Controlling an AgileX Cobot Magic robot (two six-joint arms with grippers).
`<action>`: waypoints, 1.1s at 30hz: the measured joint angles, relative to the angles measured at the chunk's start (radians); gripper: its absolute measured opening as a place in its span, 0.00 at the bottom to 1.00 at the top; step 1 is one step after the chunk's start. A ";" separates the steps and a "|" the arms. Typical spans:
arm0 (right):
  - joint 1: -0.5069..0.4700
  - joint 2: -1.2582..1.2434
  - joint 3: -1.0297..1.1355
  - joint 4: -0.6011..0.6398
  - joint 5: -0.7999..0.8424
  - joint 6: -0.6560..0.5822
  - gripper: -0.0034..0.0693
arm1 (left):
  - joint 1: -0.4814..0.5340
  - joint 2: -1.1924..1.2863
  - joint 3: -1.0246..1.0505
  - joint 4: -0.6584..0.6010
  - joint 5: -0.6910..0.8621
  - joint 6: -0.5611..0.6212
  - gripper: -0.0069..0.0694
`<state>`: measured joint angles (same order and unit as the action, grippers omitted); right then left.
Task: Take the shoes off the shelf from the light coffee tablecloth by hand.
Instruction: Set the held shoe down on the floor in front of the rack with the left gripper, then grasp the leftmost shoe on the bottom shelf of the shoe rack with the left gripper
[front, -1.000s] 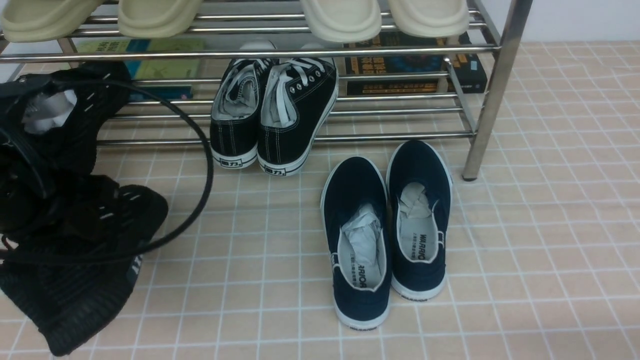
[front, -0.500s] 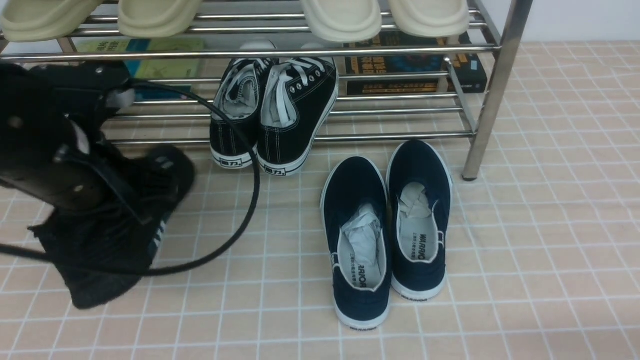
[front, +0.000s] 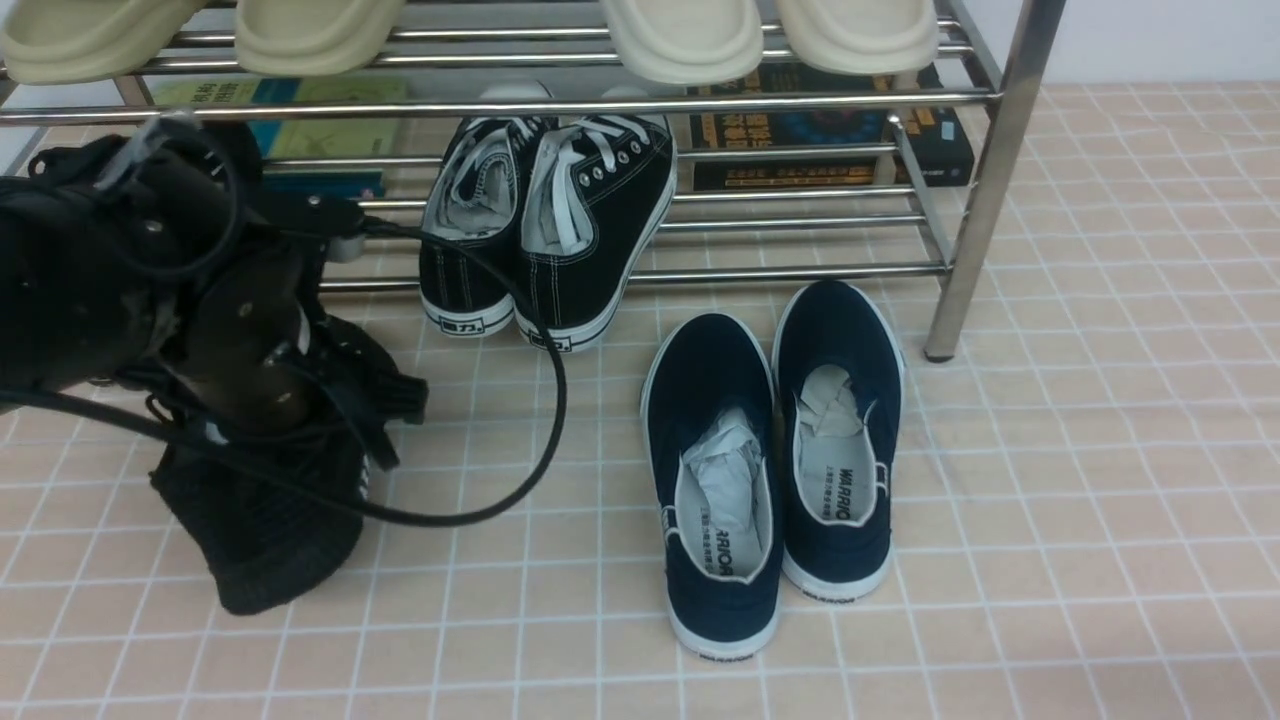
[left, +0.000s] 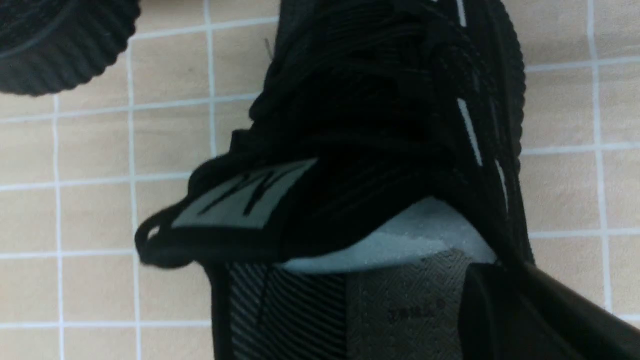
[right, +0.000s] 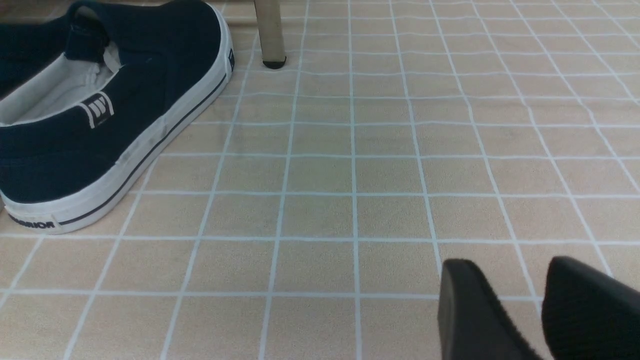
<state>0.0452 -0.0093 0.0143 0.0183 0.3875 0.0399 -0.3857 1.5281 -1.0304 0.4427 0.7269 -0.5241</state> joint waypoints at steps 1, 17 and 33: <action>0.000 0.000 0.000 0.000 0.000 0.000 0.38 | 0.000 0.000 0.000 0.000 -0.007 0.006 0.13; 0.000 0.000 0.000 0.000 0.000 0.000 0.38 | 0.000 -0.049 -0.116 -0.160 0.174 0.013 0.54; 0.000 0.000 0.000 0.000 0.000 0.001 0.38 | 0.571 -0.104 -0.401 -0.313 0.511 0.294 0.11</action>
<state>0.0452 -0.0093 0.0143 0.0183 0.3875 0.0406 0.1851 1.4238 -1.4317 0.1300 1.2376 -0.2305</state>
